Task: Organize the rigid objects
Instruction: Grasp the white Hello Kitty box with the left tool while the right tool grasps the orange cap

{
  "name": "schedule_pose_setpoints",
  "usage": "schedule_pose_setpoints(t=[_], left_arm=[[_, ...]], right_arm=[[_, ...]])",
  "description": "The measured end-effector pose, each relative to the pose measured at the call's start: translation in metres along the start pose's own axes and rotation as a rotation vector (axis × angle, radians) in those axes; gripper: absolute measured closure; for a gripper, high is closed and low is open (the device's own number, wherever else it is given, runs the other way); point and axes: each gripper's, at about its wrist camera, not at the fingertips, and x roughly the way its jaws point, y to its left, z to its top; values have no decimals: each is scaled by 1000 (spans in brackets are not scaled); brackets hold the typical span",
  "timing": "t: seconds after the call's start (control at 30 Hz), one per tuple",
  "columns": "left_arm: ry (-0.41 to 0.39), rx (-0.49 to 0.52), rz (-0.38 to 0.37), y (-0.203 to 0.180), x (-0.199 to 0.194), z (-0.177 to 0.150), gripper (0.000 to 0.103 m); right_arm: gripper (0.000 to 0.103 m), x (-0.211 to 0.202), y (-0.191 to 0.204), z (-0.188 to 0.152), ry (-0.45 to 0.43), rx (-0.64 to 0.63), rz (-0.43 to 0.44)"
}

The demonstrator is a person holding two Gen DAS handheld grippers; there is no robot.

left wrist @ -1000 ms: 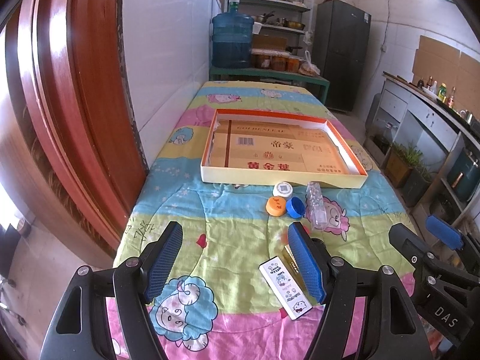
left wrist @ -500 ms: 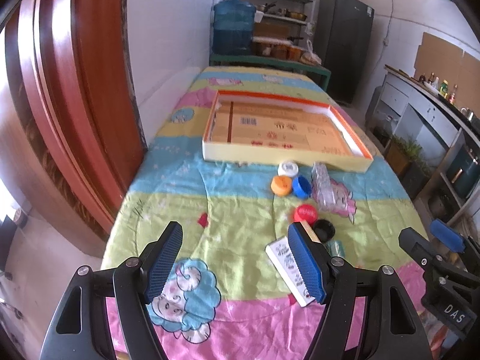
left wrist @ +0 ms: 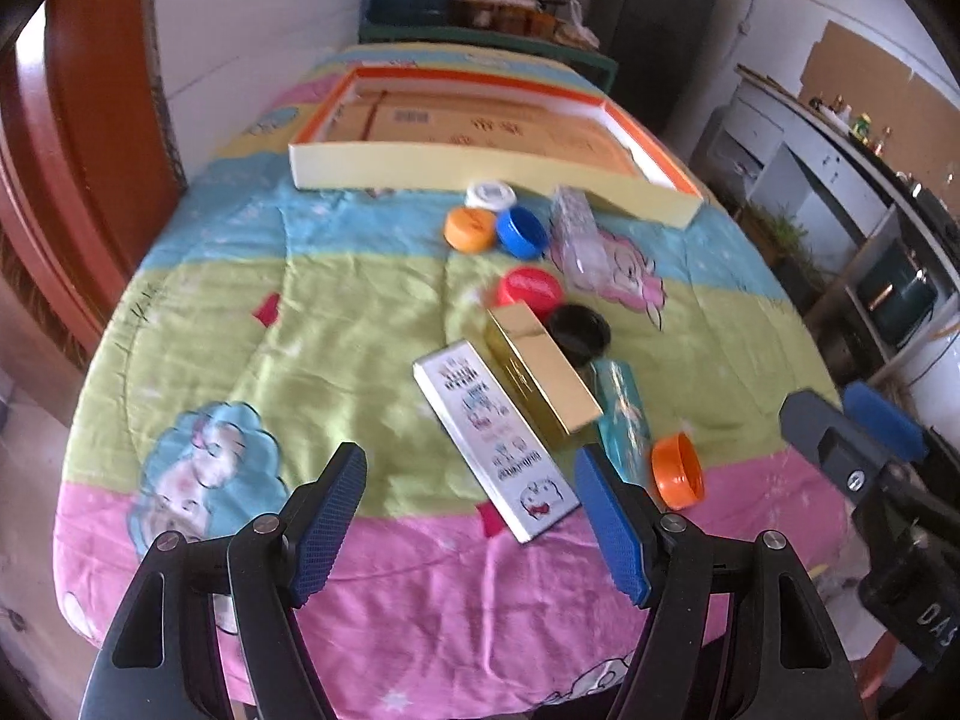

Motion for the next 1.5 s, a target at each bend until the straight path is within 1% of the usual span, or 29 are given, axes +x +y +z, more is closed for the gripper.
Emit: schedule_pose_setpoints(t=[0.17, 0.23, 0.33, 0.4, 0.47, 0.57, 0.6, 0.67, 0.73, 0.8, 0.93, 1.0, 1.03, 1.07, 1.1, 1.13, 1.17, 1.33, 1.5], left_arm=[[1, 19, 33, -3, 7, 3, 29], [4, 14, 39, 1, 7, 4, 29], [5, -1, 77, 16, 3, 6, 29], [12, -23, 92, 26, 3, 9, 29], [13, -30, 82, 32, 2, 9, 29], [5, -11, 76, 28, 5, 13, 29], [6, 2, 74, 25, 9, 15, 29], [-2, 20, 82, 21, 11, 15, 29], [-11, 40, 87, 18, 13, 17, 30], [-26, 52, 91, 17, 15, 19, 34], [-46, 57, 79, 20, 14, 17, 39], [-56, 64, 71, 21, 14, 16, 41], [-62, 66, 69, 21, 13, 15, 47], [-67, 67, 68, 21, 12, 14, 56], [-74, 68, 68, 22, 12, 14, 61], [-76, 66, 62, 22, 11, 13, 70], [-78, 59, 46, 24, 11, 14, 75], [-86, 48, 23, 27, 9, 12, 76], [-94, 22, -10, 33, 6, 13, 76]], right_arm=[[26, 3, -4, 0, 11, 11, 7], [26, 3, -4, 0, 12, 12, 9], [26, 6, -4, 0, 17, 4, 24], [26, 8, -1, -2, 31, -7, 45], [26, 12, 3, -6, 51, -24, 76], [26, 17, 10, -11, 80, -39, 136], [27, 19, 11, -12, 84, -37, 152], [34, 23, 11, -12, 84, -28, 168], [43, 27, 12, -13, 90, -20, 186], [47, 33, 14, -14, 112, -18, 198], [48, 42, 21, -18, 147, -42, 222], [52, 45, 25, -19, 151, -54, 232], [58, 44, 26, -20, 147, -56, 240], [63, 44, 26, -19, 144, -56, 252], [72, 44, 26, -19, 141, -54, 266], [71, 43, 27, -19, 138, -57, 270], [71, 42, 27, -19, 137, -62, 265], [72, 41, 26, -20, 139, -55, 270], [72, 35, 26, -15, 110, -54, 271]])
